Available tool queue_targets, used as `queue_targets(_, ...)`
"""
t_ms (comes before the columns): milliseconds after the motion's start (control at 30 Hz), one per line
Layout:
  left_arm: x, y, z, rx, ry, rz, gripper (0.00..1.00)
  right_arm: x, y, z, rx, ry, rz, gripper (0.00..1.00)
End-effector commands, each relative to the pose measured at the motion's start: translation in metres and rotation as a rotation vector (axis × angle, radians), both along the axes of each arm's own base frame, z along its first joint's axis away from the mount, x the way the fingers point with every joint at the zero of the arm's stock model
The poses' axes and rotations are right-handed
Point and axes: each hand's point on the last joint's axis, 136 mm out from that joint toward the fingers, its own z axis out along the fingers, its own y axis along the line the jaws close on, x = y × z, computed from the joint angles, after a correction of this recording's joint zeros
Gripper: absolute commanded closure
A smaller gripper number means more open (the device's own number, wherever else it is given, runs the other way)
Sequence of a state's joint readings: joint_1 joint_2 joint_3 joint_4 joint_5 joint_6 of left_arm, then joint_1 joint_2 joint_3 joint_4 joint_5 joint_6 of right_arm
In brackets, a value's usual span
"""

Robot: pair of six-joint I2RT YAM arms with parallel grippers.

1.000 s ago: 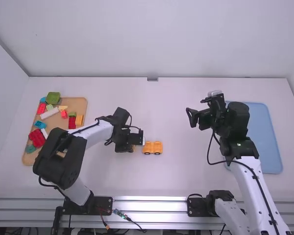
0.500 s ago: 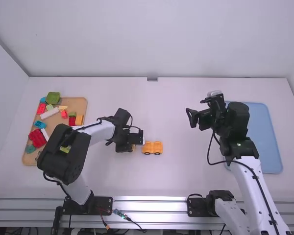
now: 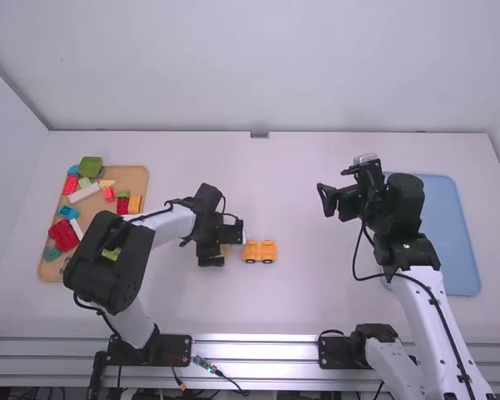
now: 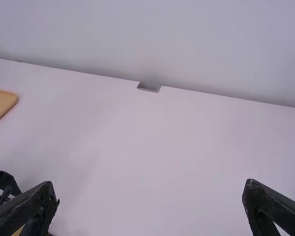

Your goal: Assemble lego blocks to make yellow taxi

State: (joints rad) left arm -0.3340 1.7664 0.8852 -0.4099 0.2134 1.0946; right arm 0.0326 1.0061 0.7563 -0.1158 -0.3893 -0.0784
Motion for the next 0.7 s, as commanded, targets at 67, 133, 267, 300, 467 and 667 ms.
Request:
queue_targets(67,0.001,0.004,-0.003,0.023,0.028,0.134,0.01,0.004,0.000,0.017,0.001,-0.039,0.000,0.01)
queue_targets(133,-0.005,-0.002,0.001,-0.020,0.045,0.054,0.01,0.002,0.001,0.016,0.009,-0.029,0.006,0.01)
queue_targets(267,-0.018,-0.017,0.018,-0.148,0.060,-0.102,0.01,-0.004,0.011,0.013,-0.041,-0.047,0.099,0.01)
queue_targets(300,-0.018,-0.018,0.021,-0.168,0.057,-0.103,0.01,-0.006,0.013,0.012,-0.053,-0.054,0.122,0.01)
queue_targets(467,-0.014,-0.021,0.039,-0.291,0.032,-0.109,0.01,-0.022,0.031,0.004,-0.132,-0.110,0.313,0.01)
queue_targets(667,-0.007,-0.015,0.058,-0.516,-0.036,-0.122,0.01,-0.047,0.058,-0.023,-0.156,-0.249,0.566,0.01)
